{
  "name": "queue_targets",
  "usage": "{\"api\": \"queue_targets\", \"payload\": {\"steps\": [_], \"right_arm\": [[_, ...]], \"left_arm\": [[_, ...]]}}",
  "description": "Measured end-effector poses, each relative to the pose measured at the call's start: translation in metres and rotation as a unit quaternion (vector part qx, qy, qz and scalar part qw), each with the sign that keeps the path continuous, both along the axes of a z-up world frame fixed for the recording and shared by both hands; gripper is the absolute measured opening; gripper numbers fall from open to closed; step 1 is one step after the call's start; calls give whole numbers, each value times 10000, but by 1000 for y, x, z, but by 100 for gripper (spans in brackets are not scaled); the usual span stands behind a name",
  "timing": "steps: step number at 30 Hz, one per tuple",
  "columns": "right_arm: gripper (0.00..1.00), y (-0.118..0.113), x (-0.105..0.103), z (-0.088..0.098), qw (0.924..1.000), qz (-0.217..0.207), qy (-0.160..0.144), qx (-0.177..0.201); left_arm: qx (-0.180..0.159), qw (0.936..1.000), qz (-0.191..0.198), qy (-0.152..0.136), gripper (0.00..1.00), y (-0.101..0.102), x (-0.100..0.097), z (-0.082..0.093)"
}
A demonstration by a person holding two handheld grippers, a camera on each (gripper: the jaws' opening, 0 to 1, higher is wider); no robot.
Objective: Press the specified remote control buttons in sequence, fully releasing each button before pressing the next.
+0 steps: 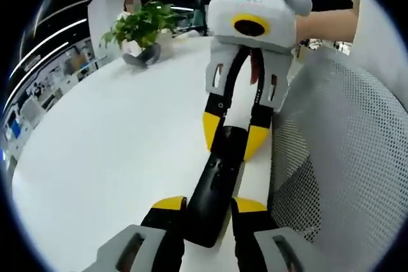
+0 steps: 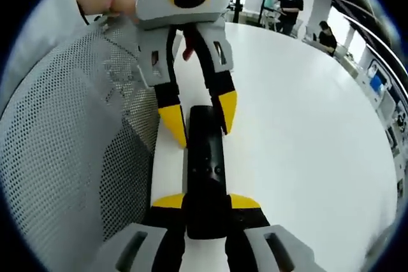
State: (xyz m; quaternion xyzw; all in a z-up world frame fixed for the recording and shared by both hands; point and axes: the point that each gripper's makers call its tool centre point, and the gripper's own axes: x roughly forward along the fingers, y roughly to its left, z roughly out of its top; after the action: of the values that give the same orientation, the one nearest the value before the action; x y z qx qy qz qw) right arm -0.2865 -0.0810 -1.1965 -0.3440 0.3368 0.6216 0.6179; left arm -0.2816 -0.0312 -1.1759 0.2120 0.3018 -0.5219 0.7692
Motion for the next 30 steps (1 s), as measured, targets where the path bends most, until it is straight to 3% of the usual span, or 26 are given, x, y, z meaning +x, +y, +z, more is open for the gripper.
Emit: {"api": "queue_targets", "payload": {"steps": [1,4,9,13,16,20,21,24,29,30], "right_arm": [[21,0,0,0,10000,-29,-1,12],[21,1,0,0,9999,-109,2,40],[21,1,0,0,9998,-178,-2,109],[21,1,0,0,9996,-223,5,150],[21,1,1,0,9995,-273,8,178],[21,2,1,0,9993,-311,11,202],[21,2,1,0,9993,-317,12,210],[21,2,1,1,9993,-315,14,216],[21,2,1,0,9992,-334,18,213],[21,2,1,0,9992,-339,17,222]], "left_arm": [[-146,9998,100,-88,35,2,1,8],[-365,9985,396,87,43,14,0,22],[-728,9930,910,-177,54,35,7,49],[-1041,9821,1451,-594,57,54,16,74],[-1265,9718,1805,-844,65,65,19,91],[-1655,9534,2278,-1080,78,78,21,111],[-1818,9461,2395,-1204,81,81,22,118],[-2151,9317,2548,-1442,95,86,22,135],[-2743,9040,2650,-1933,100,92,21,167],[-2880,8955,2694,-2063,100,94,21,173]]}}
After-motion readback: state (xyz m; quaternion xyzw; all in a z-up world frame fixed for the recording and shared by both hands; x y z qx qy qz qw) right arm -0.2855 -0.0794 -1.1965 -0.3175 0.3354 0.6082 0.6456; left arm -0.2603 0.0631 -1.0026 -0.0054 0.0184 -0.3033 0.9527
